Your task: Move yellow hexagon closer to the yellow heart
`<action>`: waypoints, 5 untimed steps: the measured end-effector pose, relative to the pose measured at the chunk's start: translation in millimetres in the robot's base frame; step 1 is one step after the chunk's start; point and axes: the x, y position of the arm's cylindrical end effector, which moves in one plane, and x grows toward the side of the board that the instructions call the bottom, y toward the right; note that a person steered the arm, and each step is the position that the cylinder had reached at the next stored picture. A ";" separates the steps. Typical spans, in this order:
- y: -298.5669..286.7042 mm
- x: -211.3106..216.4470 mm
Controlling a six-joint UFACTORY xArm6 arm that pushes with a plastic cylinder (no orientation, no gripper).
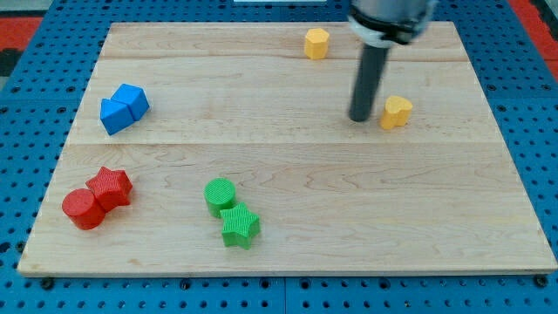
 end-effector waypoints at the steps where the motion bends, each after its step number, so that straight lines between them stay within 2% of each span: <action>1: -64.7 -76.2; 2: -106.8 -132.6; 3: -58.2 -145.1; 5: -0.4 -159.8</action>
